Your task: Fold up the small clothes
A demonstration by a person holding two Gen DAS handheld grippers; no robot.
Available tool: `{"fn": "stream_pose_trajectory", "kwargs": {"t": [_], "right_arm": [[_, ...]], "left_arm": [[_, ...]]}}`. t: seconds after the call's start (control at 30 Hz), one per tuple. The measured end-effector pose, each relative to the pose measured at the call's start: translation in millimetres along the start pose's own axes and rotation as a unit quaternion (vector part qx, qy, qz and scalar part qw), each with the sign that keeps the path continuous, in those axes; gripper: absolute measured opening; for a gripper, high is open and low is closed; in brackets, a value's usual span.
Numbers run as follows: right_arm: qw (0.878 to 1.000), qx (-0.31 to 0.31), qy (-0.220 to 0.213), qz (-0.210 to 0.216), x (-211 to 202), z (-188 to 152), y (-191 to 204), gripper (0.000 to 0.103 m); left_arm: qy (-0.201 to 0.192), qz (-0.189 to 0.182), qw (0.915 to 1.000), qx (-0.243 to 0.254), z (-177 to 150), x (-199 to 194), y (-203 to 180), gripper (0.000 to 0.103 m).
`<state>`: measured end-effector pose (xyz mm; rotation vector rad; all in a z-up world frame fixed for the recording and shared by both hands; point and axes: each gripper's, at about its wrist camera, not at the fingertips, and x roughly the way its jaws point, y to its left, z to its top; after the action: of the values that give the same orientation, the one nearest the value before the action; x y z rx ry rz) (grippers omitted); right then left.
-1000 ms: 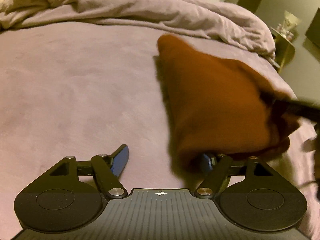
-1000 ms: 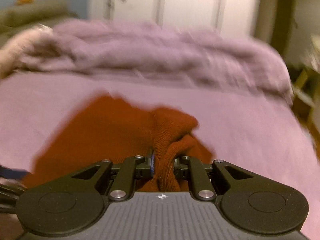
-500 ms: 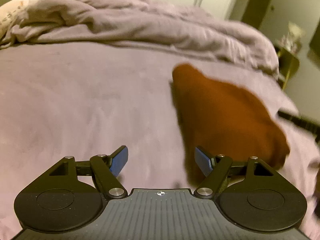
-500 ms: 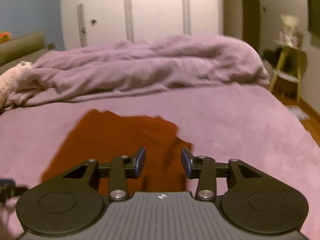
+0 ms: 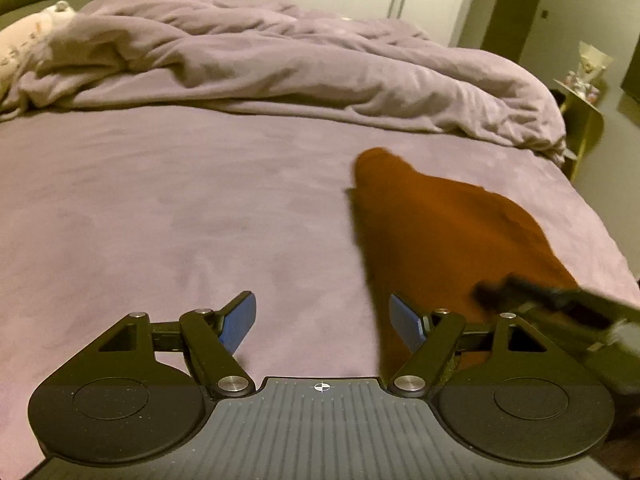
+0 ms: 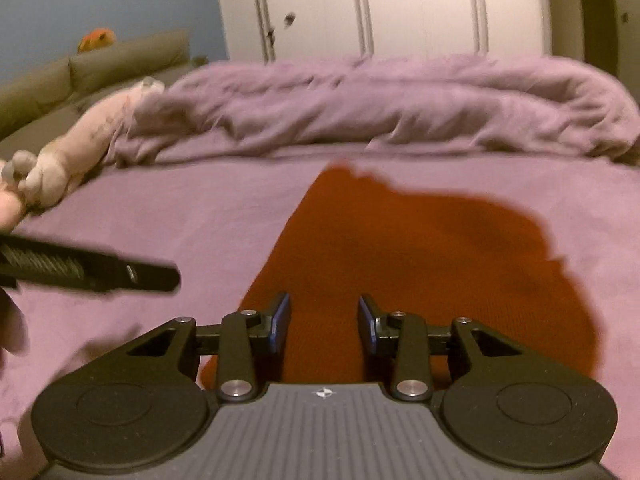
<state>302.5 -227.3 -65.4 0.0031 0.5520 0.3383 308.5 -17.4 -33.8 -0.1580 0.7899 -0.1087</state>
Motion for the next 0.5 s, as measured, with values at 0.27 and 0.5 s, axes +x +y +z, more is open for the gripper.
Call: {"fn": "stream_pose_trajectory", "kwargs": {"t": [0.27, 0.5], "right_arm": [[0.992, 0.039, 0.020, -0.118, -13, -33, -86, 0.049], [0.992, 0.060, 0.024, -0.106, -9, -26, -88, 0.050]], "left_arm": [[0.025, -0.020, 0.9993, 0.019, 2, 33, -37, 0.081], [0.024, -0.001, 0.9987, 0.044, 5, 35, -41, 0.087]]}}
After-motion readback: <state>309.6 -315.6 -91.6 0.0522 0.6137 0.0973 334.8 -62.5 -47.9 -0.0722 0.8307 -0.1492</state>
